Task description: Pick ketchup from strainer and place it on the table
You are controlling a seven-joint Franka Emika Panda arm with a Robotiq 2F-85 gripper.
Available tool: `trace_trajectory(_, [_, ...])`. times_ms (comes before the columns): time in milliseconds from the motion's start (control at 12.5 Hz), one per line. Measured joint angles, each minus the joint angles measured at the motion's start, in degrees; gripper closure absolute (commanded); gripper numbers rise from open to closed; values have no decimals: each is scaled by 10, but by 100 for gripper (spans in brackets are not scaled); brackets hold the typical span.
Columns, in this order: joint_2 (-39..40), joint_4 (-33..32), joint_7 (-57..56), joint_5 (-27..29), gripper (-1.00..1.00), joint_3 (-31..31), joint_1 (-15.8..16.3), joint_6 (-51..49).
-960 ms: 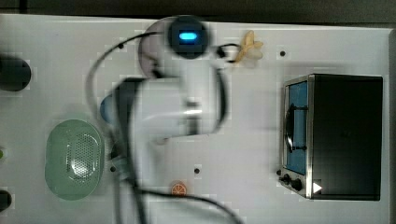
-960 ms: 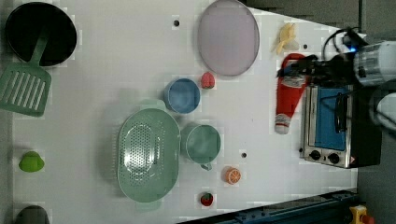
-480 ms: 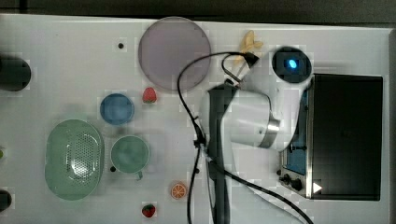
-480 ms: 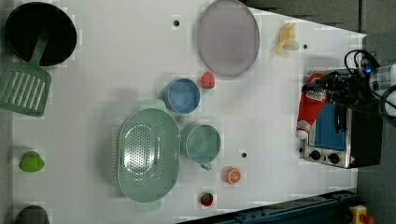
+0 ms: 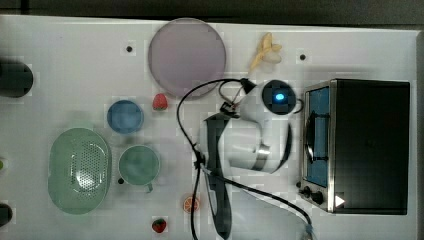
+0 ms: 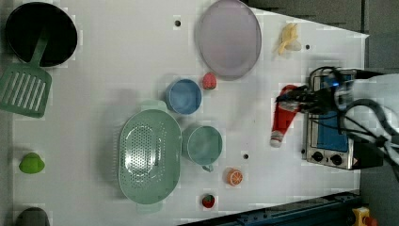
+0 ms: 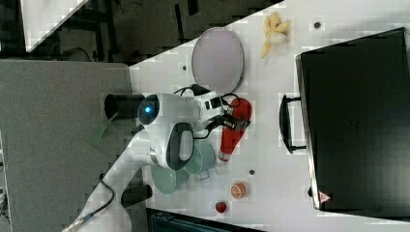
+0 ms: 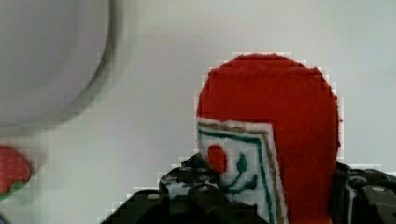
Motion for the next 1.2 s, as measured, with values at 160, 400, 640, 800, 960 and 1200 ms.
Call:
trace_trajectory(160, [31,-15,0,-3,-66,3,20,21])
trace_trajectory(400, [47,-47,0,-6,-100,8,30,35])
trace_trajectory(640, [23,-41,-1,-6,-100,8,31,19])
trace_trajectory(800, [-25,-15,2,-6,-100,6,26,-33])
trace_trajectory(960, [-80,47,32,-5,-100,6,21,-121])
trace_trajectory(1200, [-157,153,86,-4,-100,6,19,-232])
